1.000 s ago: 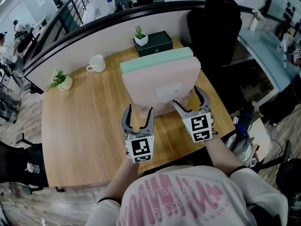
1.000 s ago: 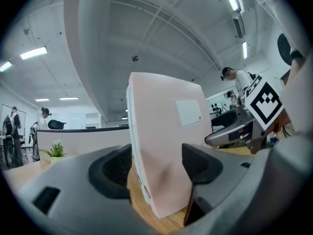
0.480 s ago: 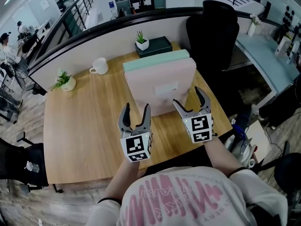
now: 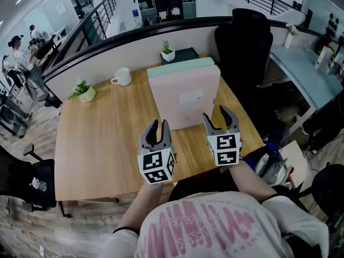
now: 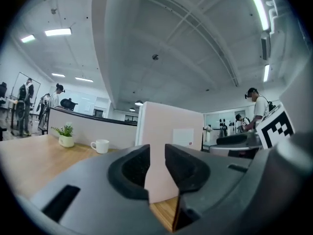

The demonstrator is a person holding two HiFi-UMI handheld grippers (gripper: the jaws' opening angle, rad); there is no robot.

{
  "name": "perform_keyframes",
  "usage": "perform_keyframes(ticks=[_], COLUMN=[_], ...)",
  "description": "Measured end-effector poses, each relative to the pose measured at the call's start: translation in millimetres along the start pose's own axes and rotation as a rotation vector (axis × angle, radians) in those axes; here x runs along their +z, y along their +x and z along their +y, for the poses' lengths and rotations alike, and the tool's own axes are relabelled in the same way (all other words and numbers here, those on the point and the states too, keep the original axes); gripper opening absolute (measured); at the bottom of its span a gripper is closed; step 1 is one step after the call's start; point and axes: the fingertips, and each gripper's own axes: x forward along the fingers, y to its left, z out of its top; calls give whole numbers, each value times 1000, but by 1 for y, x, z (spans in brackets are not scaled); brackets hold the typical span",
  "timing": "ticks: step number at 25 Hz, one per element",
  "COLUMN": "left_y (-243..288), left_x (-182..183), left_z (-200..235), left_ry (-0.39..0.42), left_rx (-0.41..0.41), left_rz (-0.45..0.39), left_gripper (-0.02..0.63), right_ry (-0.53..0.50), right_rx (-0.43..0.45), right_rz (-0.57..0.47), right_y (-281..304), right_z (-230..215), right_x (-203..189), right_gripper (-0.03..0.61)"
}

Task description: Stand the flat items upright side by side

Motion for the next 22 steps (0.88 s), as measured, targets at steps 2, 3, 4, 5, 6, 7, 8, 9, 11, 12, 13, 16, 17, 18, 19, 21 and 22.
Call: perform_keyframes(ticks=[2,3,4,5,6,7,8,9,11,12,13,16,17,18,19,21,22], left_y=[-6,-8,-11,-12,-13,-14,-14,-15,-15,-15,-15,-8,-6,-4,-3,-2,-1], left_x=[0,0,-2,-4,-5,-5,-4,-1,7,10,14,22,23,25,26,29,30], left_z=[-4,-5,-6,-6,-6,-7,-9,-11,-16,-18,-20,-27,-29,-31,-33,-38,-40], left_ry=[-18,-22,-22,-18,-17,-22,-33,-44,-53,-54,-60,-82,-85,-86,-87,-86,-86], left_rx=[5,14,28,45,58,62,58,50,37,33,32,30,29,27,24,12,6], left_rz=[7,17,36,61,84,99,104,102,89,84,81,76,77,78,79,79,77], left_gripper=[80,66,51,35,22,8,2,2,2,3,3,3,3,3,3,3,3], right_ry=[69,117,172,227,278,322,364,404,478,511,538,569,567,563,559,544,534], right_rx=[6,7,8,7,4,0,-3,-1,12,23,42,112,132,147,156,152,145], right_rz=[17,18,16,13,12,14,17,20,16,11,3,-26,-37,-49,-62,-80,-83], right_y=[-5,-7,-10,-13,-15,-16,-16,-16,-17,-17,-18,-21,-23,-24,-26,-28,-28], right_z=[2,2,2,3,2,1,1,0,0,0,1,8,10,12,13,11,10], right_x=[-6,-7,-8,-8,-8,-7,-7,-6,-2,2,6,23,28,32,37,41,42], right_gripper=[181,174,160,126,86,45,7,-3,-3,-3,-3,-3,-3,-3,-4,-3,-3])
